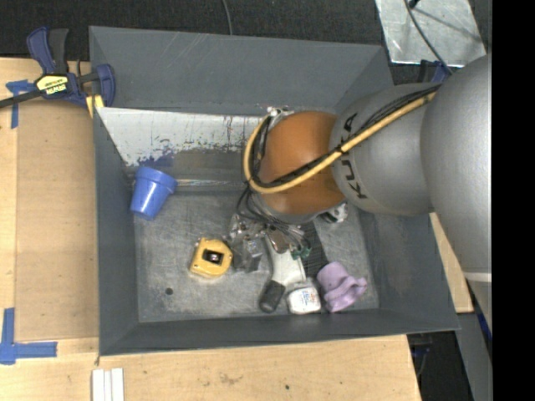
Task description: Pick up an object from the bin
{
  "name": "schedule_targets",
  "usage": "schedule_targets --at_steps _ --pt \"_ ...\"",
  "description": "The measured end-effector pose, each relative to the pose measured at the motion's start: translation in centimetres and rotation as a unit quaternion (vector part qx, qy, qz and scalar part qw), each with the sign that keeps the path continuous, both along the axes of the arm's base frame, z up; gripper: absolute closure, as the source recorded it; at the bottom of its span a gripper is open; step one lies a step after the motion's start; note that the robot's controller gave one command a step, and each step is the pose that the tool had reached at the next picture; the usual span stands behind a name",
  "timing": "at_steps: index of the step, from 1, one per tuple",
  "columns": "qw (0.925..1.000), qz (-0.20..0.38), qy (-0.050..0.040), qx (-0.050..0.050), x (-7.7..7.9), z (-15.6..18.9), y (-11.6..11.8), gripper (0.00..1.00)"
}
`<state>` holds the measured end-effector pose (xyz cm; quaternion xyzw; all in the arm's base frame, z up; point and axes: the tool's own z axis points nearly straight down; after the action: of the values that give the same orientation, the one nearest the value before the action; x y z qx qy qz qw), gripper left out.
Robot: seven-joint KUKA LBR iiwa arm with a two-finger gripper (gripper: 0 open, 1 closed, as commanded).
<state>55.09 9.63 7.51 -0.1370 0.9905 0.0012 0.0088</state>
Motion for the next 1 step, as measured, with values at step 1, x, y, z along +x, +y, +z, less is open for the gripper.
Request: schedule_targets --at_steps 1 --pt "1.0 0.0 0.0002 0.0 -0.02 -0.01 -0.01 1.0"
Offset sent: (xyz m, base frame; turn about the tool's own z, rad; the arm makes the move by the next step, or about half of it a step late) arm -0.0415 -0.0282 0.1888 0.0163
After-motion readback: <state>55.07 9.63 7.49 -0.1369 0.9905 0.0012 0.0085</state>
